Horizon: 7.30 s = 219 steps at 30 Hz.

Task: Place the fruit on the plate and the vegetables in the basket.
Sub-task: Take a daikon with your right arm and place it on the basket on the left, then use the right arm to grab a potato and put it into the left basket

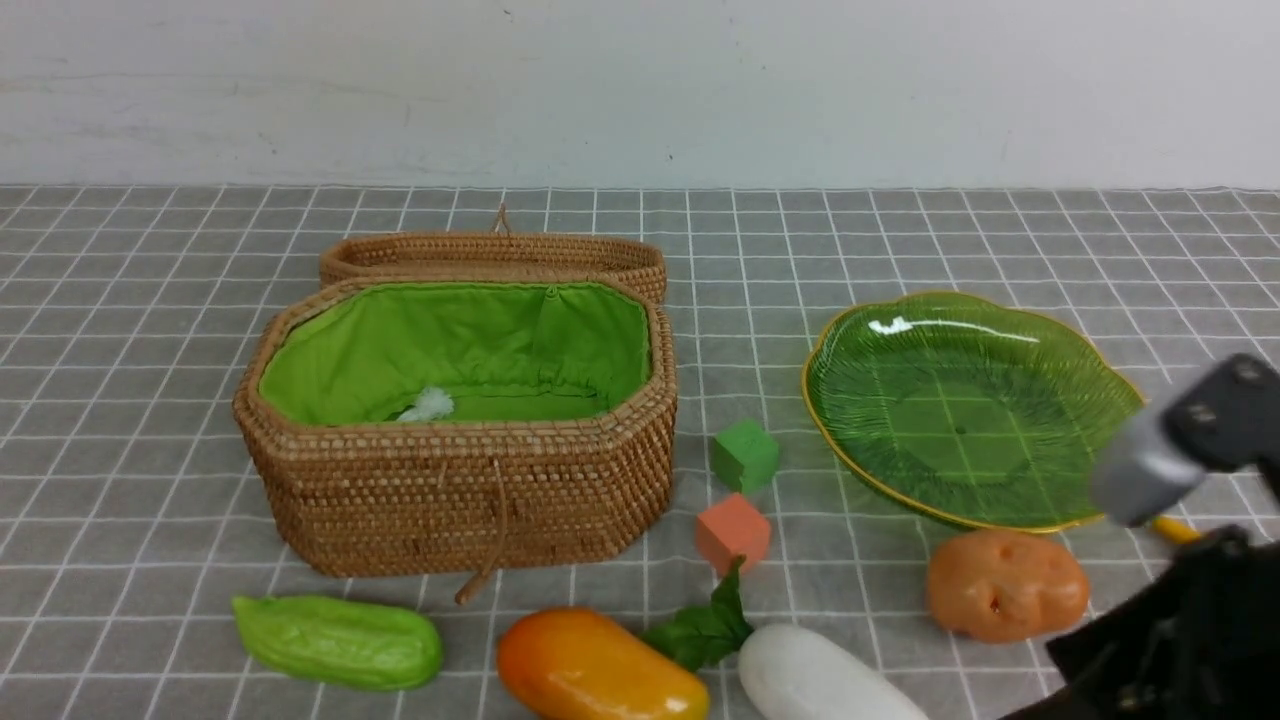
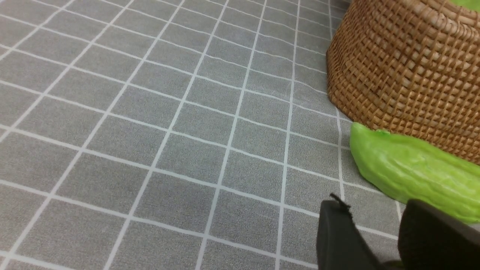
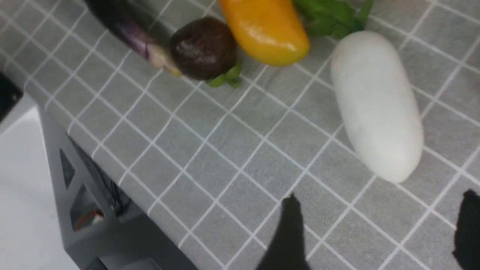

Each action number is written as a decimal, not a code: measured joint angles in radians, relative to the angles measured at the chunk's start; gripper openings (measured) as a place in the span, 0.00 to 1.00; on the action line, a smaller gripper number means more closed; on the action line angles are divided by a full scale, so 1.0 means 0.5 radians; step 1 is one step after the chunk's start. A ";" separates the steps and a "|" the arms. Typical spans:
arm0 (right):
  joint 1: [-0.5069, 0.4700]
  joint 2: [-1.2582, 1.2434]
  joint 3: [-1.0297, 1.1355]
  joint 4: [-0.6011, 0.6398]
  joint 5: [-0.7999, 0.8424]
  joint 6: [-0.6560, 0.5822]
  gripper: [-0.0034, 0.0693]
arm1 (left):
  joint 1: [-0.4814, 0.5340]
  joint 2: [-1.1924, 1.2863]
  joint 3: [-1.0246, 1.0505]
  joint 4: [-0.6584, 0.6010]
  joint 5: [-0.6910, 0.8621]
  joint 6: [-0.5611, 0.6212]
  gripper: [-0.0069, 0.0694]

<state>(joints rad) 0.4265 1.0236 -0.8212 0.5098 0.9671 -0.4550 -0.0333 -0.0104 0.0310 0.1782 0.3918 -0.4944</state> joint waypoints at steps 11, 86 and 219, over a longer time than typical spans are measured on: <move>0.335 1.087 -0.053 -0.392 -0.736 0.070 0.84 | 0.000 0.000 0.000 0.000 0.000 0.000 0.40; -0.125 1.092 -1.324 -0.672 0.204 0.363 0.83 | 0.000 0.000 0.000 0.000 0.000 0.000 0.40; -0.494 1.237 -0.248 -0.360 -0.602 1.140 0.82 | 0.000 0.000 0.000 0.000 0.000 0.000 0.40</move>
<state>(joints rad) 0.1794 1.6420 -0.9454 0.3297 0.6660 0.1153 -0.0333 -0.0104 0.0310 0.1782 0.3918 -0.4944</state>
